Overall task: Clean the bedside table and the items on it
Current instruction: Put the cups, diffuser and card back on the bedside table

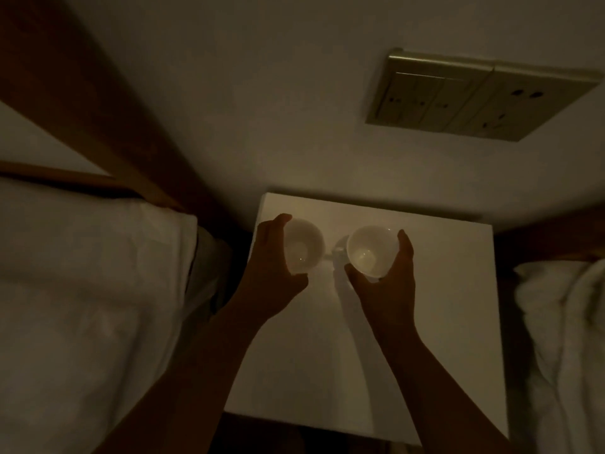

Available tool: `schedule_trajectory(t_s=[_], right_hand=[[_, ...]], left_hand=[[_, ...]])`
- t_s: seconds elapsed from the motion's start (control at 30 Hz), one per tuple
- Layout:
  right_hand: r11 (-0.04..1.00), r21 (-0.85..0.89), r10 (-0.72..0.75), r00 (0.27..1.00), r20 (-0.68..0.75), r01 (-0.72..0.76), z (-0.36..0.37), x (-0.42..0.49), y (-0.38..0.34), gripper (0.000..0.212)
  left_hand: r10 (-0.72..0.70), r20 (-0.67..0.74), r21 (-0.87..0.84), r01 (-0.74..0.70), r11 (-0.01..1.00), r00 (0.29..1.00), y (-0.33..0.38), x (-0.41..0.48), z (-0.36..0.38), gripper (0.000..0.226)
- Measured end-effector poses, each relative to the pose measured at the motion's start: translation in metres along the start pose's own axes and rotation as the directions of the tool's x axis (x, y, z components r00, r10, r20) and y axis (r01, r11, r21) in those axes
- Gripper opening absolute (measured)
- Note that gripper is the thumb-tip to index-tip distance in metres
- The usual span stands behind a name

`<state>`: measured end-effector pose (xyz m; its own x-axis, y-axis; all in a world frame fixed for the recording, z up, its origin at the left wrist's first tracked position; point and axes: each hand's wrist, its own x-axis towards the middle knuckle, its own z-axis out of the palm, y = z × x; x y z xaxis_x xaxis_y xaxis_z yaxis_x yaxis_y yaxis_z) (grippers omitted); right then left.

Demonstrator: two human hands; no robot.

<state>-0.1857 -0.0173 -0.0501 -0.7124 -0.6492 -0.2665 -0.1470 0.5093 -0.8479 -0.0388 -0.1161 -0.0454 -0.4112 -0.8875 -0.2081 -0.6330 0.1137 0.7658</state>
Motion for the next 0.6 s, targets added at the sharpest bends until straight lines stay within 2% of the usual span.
schedule_trajectory(t_s=[0.17,0.3,0.47,0.6], right_hand=[[0.999,0.020,0.033,0.998,-0.046,-0.032,0.002,0.031,0.003,0.109],[0.998,-0.028,-0.053,0.995,-0.085,0.051,0.006,0.046,0.003,0.102],[0.999,-0.014,-0.046,0.998,-0.043,0.045,0.011,0.047,0.004,0.109],[0.995,-0.019,-0.101,0.995,0.027,0.101,0.003,0.046,0.005,0.114]], left_hand=[[0.044,0.010,-0.009,-0.044,0.999,0.999,0.001,0.027,0.013,0.092],[0.044,0.001,-0.003,-0.044,0.999,0.999,0.001,0.036,0.015,0.092],[0.011,-0.051,-0.026,-0.012,1.000,0.999,-0.006,0.042,0.016,0.092],[-0.020,0.004,0.001,0.020,1.000,1.000,-0.009,0.046,0.013,0.095]])
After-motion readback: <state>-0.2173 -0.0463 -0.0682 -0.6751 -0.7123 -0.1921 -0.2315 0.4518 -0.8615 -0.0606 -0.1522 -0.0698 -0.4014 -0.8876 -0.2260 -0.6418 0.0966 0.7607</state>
